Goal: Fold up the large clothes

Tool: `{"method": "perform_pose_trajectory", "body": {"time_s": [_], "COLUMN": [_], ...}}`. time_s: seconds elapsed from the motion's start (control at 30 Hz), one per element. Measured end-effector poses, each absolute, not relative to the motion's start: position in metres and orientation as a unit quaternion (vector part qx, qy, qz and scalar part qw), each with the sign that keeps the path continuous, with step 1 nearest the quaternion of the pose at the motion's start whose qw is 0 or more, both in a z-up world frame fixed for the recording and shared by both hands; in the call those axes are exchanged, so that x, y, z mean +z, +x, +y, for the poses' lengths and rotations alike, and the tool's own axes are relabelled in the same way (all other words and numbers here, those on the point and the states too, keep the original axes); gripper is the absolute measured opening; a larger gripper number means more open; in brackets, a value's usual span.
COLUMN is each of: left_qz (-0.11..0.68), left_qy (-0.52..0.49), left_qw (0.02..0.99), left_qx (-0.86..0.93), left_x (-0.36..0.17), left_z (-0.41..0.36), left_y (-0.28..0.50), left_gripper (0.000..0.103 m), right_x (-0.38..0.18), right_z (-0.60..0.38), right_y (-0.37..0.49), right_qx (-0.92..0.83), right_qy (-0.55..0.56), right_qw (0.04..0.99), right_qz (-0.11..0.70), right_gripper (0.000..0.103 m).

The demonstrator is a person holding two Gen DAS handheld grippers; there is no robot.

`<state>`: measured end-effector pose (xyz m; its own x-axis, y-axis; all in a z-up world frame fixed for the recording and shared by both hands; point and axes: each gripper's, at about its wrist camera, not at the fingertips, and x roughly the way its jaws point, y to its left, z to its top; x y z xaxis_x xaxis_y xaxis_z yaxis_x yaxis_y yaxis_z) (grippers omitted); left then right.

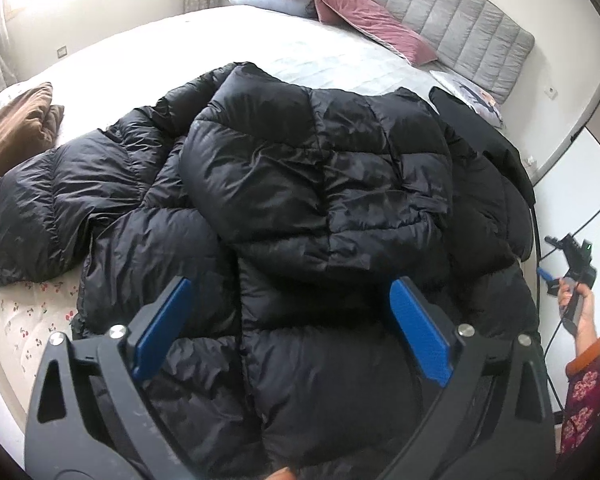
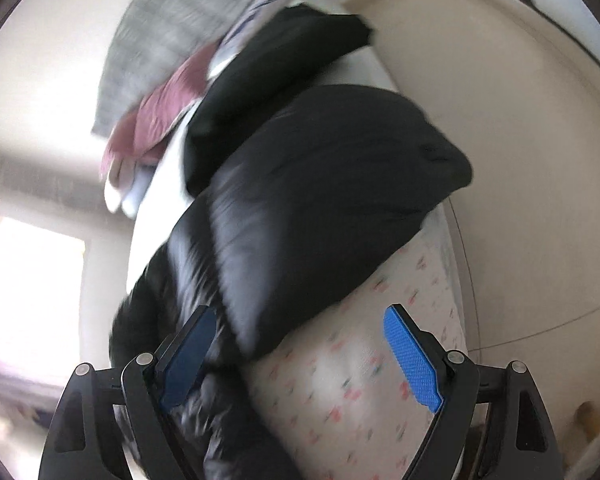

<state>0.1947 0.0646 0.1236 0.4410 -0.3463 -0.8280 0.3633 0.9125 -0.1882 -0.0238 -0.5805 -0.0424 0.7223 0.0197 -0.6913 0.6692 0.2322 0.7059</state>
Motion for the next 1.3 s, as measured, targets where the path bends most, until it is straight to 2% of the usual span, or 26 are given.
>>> {"method": "perform_pose_trajectory", "body": {"time_s": [0.37,0.43,0.53,0.57,0.6,0.67,0.8,0.93,1.1,1.3], "left_qz": [0.504,0.507,0.508,0.506,0.505,0.504,0.499,0.482,0.453,0.398], "left_qy": [0.016,0.019,0.021,0.020,0.018,0.012,-0.002,-0.002,-0.019,-0.076], "left_qw": [0.841,0.839,0.838,0.839,0.839,0.840,0.840,0.843,0.853,0.870], "left_qx": [-0.195,-0.197,-0.198,-0.200,-0.201,-0.203,-0.214,-0.238,-0.259,-0.281], "left_x": [0.108,0.104,0.101,0.101,0.101,0.101,0.103,0.111,0.124,0.115], "left_z": [0.068,0.065,0.063,0.063,0.063,0.064,0.068,0.069,0.073,0.097], "left_y": [0.200,0.201,0.203,0.203,0.204,0.204,0.208,0.217,0.244,0.260], "left_gripper": [0.099,0.099,0.099,0.099,0.099,0.099,0.099,0.099,0.099,0.099], "right_x": [-0.143,-0.152,-0.156,-0.155,-0.151,-0.139,-0.092,-0.032,0.082,0.216], "right_z": [-0.630,-0.634,-0.642,-0.645,-0.647,-0.649,-0.650,-0.646,-0.617,-0.523], "right_y": [-0.033,-0.032,-0.027,-0.025,-0.022,-0.019,-0.018,-0.013,0.017,0.097], "right_qx": [-0.216,-0.214,-0.214,-0.214,-0.213,-0.222,-0.249,-0.237,-0.202,-0.137], "right_qy": [0.748,0.764,0.771,0.769,0.765,0.750,0.699,0.660,0.569,0.401], "right_qw": [0.608,0.594,0.591,0.594,0.602,0.618,0.664,0.708,0.791,0.891], "right_qz": [0.157,0.132,0.102,0.097,0.088,0.082,0.094,0.086,0.095,0.160], "right_gripper": [0.086,0.082,0.068,0.052,0.032,0.016,0.010,0.008,0.008,0.008]}}
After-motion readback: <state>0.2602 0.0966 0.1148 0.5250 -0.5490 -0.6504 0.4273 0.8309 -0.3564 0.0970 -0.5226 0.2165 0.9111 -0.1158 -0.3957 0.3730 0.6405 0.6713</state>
